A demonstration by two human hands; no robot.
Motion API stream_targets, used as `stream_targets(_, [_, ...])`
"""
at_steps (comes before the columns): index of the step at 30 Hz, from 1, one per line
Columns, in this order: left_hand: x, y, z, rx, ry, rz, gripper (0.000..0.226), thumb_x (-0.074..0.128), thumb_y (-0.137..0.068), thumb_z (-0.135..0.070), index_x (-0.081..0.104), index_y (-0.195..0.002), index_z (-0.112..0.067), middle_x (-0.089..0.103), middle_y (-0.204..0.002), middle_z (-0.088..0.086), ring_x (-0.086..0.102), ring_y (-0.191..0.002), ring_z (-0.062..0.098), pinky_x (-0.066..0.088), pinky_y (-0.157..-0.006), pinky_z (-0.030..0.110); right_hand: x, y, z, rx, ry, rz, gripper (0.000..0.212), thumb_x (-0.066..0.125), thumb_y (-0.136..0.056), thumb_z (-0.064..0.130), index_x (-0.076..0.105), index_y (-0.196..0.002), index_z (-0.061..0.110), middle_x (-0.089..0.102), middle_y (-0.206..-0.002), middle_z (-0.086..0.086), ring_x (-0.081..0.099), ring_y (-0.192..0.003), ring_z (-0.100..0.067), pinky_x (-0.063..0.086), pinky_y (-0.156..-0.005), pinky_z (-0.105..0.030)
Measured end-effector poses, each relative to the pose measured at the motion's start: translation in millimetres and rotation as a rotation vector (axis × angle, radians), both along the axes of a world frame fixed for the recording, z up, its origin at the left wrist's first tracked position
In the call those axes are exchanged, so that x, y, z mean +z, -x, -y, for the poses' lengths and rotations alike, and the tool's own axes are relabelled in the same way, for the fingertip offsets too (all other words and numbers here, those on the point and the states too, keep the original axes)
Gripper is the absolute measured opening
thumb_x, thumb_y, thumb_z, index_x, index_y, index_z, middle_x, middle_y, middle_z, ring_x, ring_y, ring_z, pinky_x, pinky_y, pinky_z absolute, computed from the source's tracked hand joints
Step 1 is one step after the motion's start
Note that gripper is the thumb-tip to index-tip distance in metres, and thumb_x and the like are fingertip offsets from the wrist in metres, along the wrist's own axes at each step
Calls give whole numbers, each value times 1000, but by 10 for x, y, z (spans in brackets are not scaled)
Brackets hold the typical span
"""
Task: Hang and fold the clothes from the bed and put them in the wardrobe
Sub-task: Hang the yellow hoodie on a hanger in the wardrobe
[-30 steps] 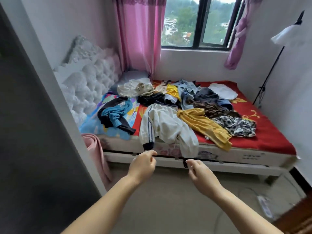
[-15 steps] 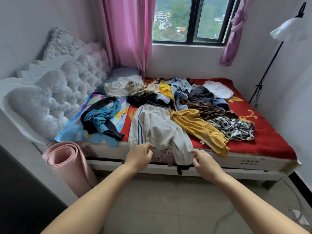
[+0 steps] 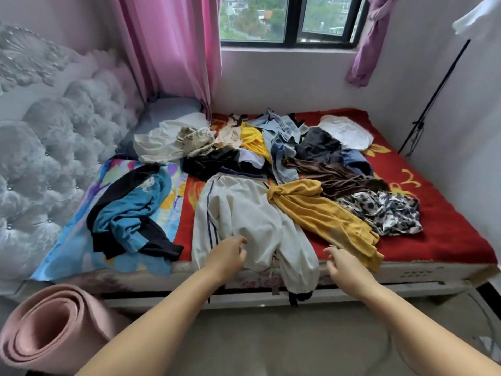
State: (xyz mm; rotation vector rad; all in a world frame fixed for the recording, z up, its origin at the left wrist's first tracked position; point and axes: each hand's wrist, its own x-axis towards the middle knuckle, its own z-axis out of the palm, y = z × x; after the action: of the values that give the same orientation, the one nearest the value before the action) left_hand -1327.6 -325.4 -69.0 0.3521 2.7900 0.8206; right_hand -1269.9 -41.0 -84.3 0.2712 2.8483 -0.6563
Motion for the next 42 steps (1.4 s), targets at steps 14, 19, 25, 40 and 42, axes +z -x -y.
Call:
stream_targets(14, [-781, 2590, -1032, -7, 45, 124, 38, 40, -95, -18, 52, -131, -17, 59, -123, 5, 57, -104, 21, 39, -73, 27, -865, 2511, -1140, -55, 3, 173, 48, 41, -96, 22, 37, -144, 17, 50, -137, -8, 54, -116, -22, 47, -94, -35])
stream_targets(19, [-1234, 3351, -1507, -68, 62, 218, 38, 40, -94, -17, 53, -130, -17, 57, -124, 4, 54, -111, 21, 44, -87, 32, -1271, 3313, -1350, -32, -21, 302, 50, 39, -97, 20, 31, -146, 15, 42, -142, -11, 47, -125, -27, 44, -97, -39])
stream_targets(25, [-2185, 4312, -1900, -103, 89, 242, 38, 43, -95, -22, 47, -133, -19, 50, -124, 6, 50, -113, 24, 46, -87, 37, -2020, 4210, -1370, -78, -87, 257, 62, 48, -97, 26, 18, -151, 21, 15, -157, -8, 20, -142, -29, 29, -111, -40])
stream_targets(40, [-3629, 5310, -2084, 129, -145, 321, 38, 41, -75, 7, 53, -105, -14, 56, -107, 8, 52, -97, 27, 43, -74, 35, -3290, 4956, -1653, -341, -138, 160, 33, 47, -98, 30, 51, -129, 19, 41, -134, -10, 39, -124, -29, 36, -104, -46])
stream_targets(42, [-3409, 5262, -2097, 190, -236, 343, 32, 40, -76, 6, 51, -96, -17, 58, -90, 6, 53, -84, 27, 40, -62, 34, -3176, 4967, -1606, -415, 44, 89, 24, 46, -99, 24, 52, -121, 17, 48, -122, -8, 47, -112, -27, 41, -95, -40])
